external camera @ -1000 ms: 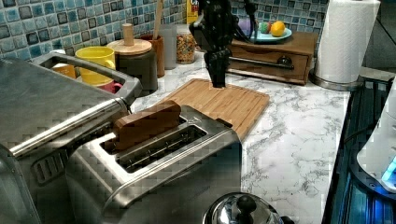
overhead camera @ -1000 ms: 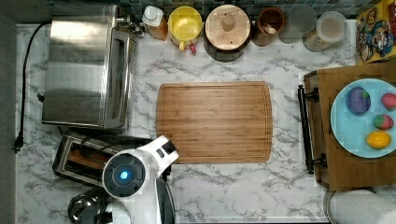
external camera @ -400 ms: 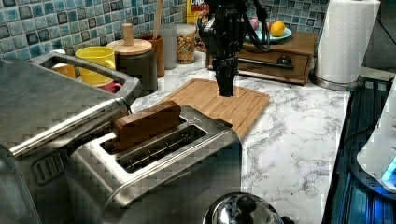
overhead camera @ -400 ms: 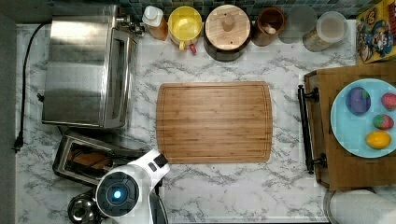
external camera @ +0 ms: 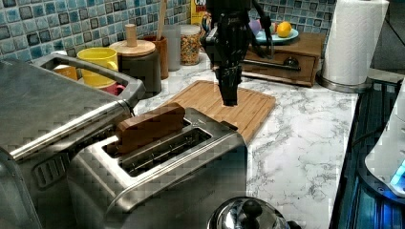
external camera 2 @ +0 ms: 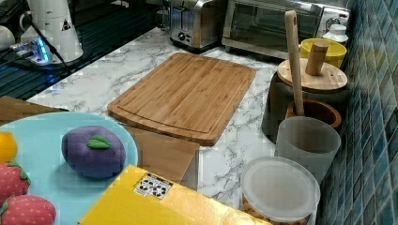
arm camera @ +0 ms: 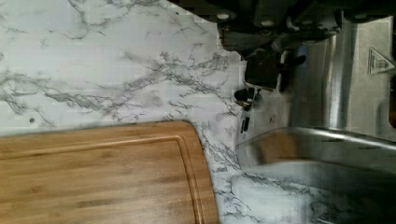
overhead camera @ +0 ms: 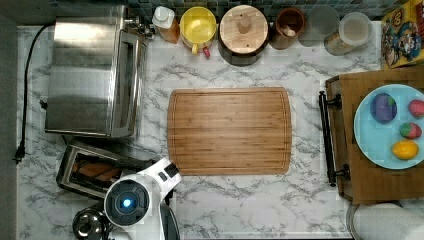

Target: Turn on the toaster.

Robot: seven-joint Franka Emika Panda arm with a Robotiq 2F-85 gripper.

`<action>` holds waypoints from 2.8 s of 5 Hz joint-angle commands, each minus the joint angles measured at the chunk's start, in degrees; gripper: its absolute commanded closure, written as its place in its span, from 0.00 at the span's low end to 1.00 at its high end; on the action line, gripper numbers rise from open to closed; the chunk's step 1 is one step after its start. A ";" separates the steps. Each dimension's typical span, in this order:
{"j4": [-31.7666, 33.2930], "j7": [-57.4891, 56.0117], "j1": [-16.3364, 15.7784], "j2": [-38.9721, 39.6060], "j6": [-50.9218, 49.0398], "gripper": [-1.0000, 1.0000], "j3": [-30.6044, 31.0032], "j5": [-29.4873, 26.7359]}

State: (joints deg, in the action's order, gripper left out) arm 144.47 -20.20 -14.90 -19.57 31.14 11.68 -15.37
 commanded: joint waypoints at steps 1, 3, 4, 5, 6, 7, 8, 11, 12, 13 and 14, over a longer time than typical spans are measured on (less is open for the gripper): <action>3.52 -1.03 -1.70 -0.28 3.73 1.00 -0.52 -6.08; 4.28 -1.40 -2.36 2.48 5.96 1.00 -0.31 -5.43; 4.42 -2.55 -1.57 4.07 4.73 1.00 -0.74 -5.17; 7.29 -6.37 -2.27 1.79 5.45 1.00 -1.93 -8.66; 12.94 -9.44 -3.65 -0.76 10.16 1.00 -1.03 -9.83; 15.14 -12.39 -4.71 1.56 10.15 1.00 0.14 -10.31; 18.87 -13.73 -3.24 0.20 14.18 1.00 4.96 -13.55; 23.26 -9.01 0.73 14.29 26.44 1.00 4.98 -6.85; 24.08 -13.45 -0.19 19.91 32.21 1.00 3.29 -11.98; 26.66 -15.80 -0.84 20.35 34.96 1.00 2.14 -17.06; 26.65 -15.77 -0.03 20.36 34.96 1.00 2.94 -17.03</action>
State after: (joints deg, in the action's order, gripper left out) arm 156.44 -33.43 -15.22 -12.86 56.20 13.82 -31.14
